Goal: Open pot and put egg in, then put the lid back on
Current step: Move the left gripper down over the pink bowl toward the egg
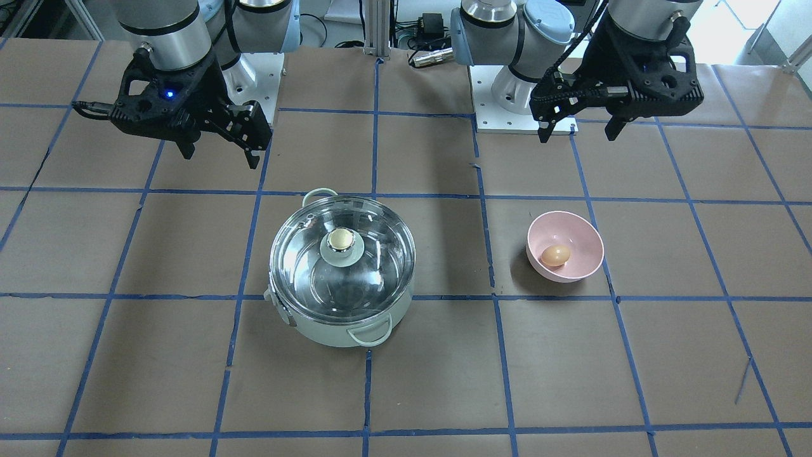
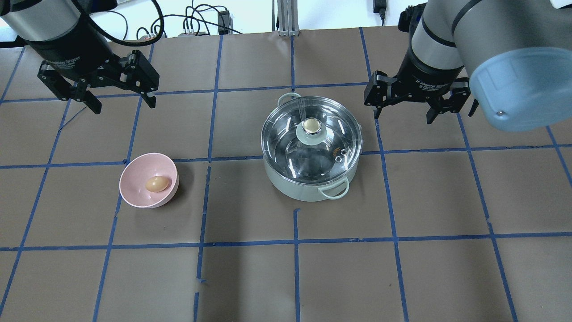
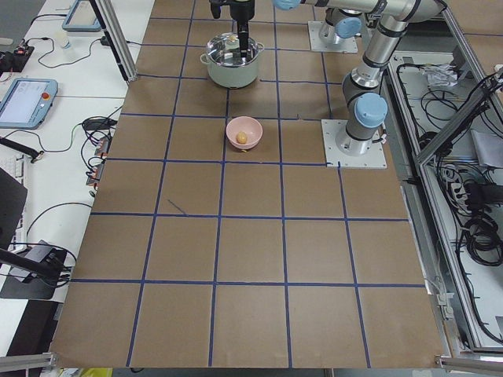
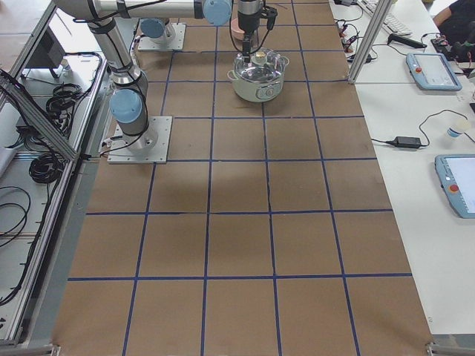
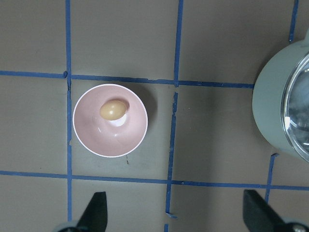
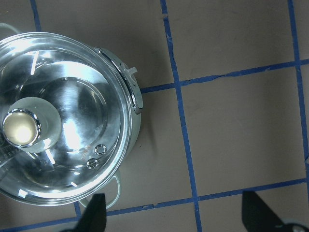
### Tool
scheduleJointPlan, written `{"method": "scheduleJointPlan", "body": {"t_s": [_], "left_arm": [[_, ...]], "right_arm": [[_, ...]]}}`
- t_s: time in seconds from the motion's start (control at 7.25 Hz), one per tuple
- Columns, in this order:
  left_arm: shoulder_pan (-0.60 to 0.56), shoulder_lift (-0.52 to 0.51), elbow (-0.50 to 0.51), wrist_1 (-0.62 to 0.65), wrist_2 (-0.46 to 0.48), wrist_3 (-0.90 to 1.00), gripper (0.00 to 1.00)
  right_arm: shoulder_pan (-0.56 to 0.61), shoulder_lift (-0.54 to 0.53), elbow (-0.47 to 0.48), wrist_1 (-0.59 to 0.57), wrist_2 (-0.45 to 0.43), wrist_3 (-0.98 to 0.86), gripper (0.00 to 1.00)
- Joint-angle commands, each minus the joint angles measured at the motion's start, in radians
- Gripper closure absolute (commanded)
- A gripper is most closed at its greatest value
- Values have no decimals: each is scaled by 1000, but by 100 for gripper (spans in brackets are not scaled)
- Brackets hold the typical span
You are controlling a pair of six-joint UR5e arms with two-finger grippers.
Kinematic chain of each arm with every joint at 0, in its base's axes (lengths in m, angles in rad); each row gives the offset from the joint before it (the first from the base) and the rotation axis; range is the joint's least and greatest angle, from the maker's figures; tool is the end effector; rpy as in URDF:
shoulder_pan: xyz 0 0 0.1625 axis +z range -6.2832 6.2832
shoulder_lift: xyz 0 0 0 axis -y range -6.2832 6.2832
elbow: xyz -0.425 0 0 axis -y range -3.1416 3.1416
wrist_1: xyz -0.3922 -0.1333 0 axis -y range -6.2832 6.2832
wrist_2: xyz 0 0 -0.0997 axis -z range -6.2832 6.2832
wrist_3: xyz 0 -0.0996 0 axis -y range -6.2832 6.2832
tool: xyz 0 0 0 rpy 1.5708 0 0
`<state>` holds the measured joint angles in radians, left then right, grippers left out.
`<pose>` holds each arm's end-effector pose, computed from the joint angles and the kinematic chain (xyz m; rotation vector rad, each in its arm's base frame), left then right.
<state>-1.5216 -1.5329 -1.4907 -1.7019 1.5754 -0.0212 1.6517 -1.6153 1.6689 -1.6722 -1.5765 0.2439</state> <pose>-0.1095 -0.4777 0.5325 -0.1104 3.1352 0.0207 0.1709 -0.4648 0.4713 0.2557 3.1281 -0.0755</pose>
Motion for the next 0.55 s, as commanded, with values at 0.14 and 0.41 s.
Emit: {"method": "scheduleJointPlan", "body": {"t_s": [0.14,0.41], "left_arm": [[0,4,-3,-1,0,-2,0],[0,10,-9,-2,0,1,0]], "right_arm": [[4,0,9,-3,1,3,0],[4,0,9,-4,1,0,0]]}}
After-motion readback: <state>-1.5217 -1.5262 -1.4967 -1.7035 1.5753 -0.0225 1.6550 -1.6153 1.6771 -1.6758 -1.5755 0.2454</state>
